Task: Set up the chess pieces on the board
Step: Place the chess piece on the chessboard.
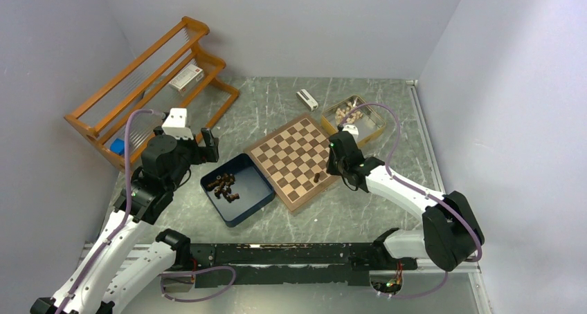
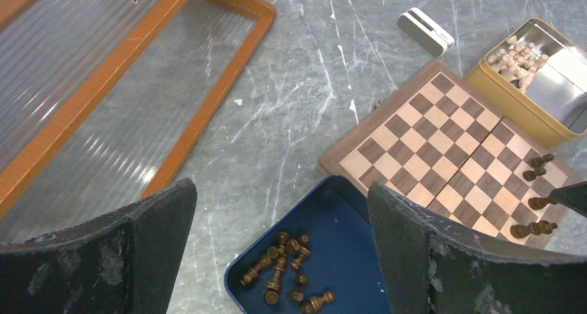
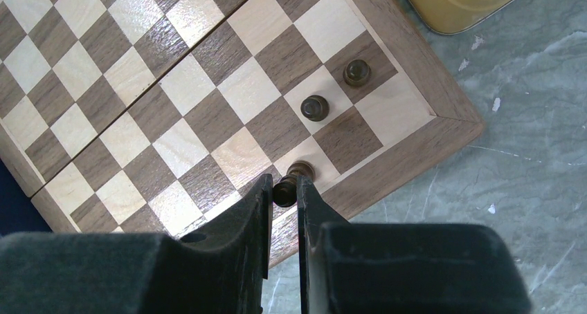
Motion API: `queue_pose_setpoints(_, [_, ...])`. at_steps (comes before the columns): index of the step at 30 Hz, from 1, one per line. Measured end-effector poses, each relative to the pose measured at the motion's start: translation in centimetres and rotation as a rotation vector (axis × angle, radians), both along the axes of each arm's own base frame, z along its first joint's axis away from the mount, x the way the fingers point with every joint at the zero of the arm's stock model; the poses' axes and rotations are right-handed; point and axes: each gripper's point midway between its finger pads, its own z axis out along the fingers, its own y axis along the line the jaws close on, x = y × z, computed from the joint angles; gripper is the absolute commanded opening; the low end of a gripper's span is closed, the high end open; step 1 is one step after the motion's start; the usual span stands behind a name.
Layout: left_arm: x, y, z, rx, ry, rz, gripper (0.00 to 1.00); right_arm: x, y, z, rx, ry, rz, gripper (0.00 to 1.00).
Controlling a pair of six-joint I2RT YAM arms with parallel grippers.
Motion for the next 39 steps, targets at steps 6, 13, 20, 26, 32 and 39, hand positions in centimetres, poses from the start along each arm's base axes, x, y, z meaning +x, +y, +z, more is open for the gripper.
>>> queue_pose_setpoints(6, [0.0, 0.0, -0.01, 0.0, 0.0, 0.0, 0.98, -0.01, -0.01, -0.01, 0.001, 0.001, -0.001, 0.12])
queue_pose_setpoints(13, [0.0, 0.0, -0.01, 0.0, 0.0, 0.0, 0.98, 0.01, -0.02, -0.02, 0.005, 0.002, -0.007, 0.19])
queue_pose_setpoints(20, [0.0, 0.0, -0.01, 0.0, 0.0, 0.0, 0.98, 0.02, -0.03, -0.03, 0.008, 0.003, -0.011, 0.24])
queue_pose_setpoints(26, [0.0, 0.0, -0.01, 0.0, 0.0, 0.0, 0.98, 0.0, -0.07, -0.17, 0.005, 0.008, -0.011, 0.3])
queue_pose_setpoints(32, [0.0, 0.0, -0.01, 0.0, 0.0, 0.0, 0.98, 0.0, -0.08, -0.23, 0.005, 0.01, -0.011, 0.33])
queue_pose_setpoints(39, [0.0, 0.0, -0.01, 0.0, 0.0, 0.0, 0.98, -0.06, -0.12, -0.18, 0.002, 0.014, -0.011, 0.41])
